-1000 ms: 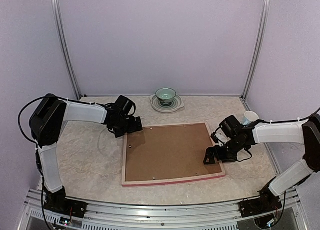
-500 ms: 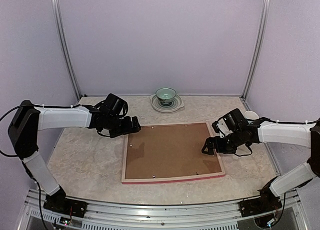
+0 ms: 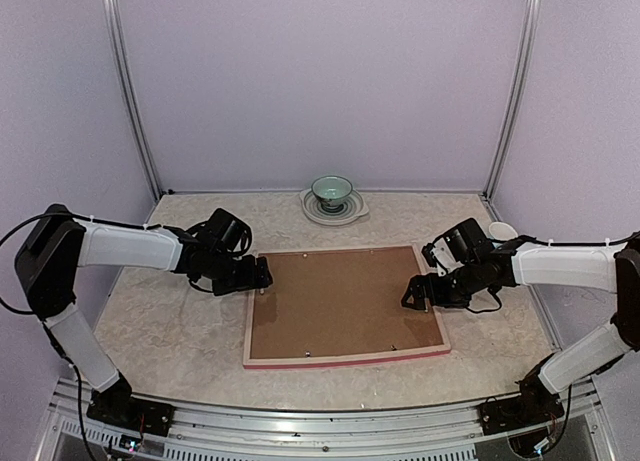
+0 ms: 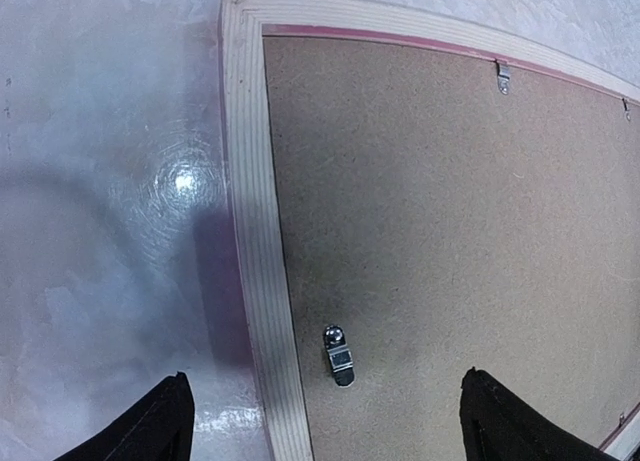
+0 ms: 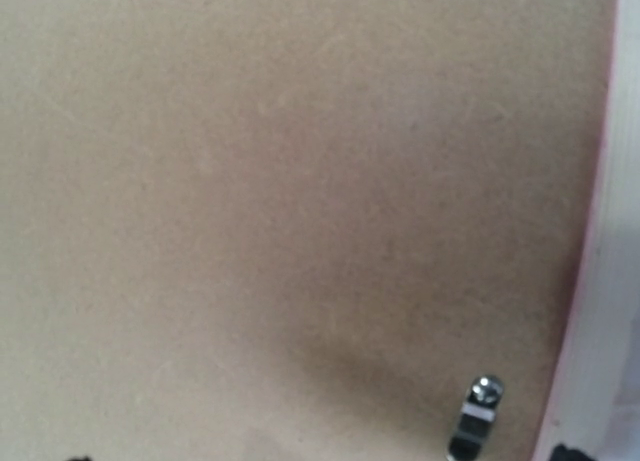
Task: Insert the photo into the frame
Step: Rotate the photo frame at the center of the board, then press the fastener onto the backboard.
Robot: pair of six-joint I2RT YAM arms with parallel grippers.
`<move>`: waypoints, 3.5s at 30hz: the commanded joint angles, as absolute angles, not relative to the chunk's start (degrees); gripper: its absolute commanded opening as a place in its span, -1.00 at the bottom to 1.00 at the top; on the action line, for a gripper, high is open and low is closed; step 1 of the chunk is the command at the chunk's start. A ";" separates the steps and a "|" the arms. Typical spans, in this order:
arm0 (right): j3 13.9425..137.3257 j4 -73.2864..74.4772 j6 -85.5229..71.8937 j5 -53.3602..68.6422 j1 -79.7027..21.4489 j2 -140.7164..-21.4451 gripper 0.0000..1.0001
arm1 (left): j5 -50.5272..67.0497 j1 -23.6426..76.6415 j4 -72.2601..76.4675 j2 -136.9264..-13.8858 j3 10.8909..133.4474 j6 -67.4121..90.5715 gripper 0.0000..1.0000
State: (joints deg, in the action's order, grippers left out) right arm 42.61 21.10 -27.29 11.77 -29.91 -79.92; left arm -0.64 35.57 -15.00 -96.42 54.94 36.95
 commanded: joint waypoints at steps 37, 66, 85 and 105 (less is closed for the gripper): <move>42.12 19.02 -27.09 12.63 -29.62 -81.12 0.98 | -1.67 35.16 -11.97 -102.54 54.05 34.98 -0.07; 42.59 20.08 -26.89 12.48 -29.62 -80.25 0.98 | 0.88 34.77 -10.81 -103.43 52.48 35.55 -0.44; 43.47 20.66 -26.68 11.82 -29.62 -79.95 0.99 | 0.46 33.32 -10.76 -96.23 51.97 37.00 0.05; 43.26 22.52 -25.27 9.11 -29.45 -77.80 0.98 | 0.92 33.35 -10.05 -96.82 50.71 36.43 0.16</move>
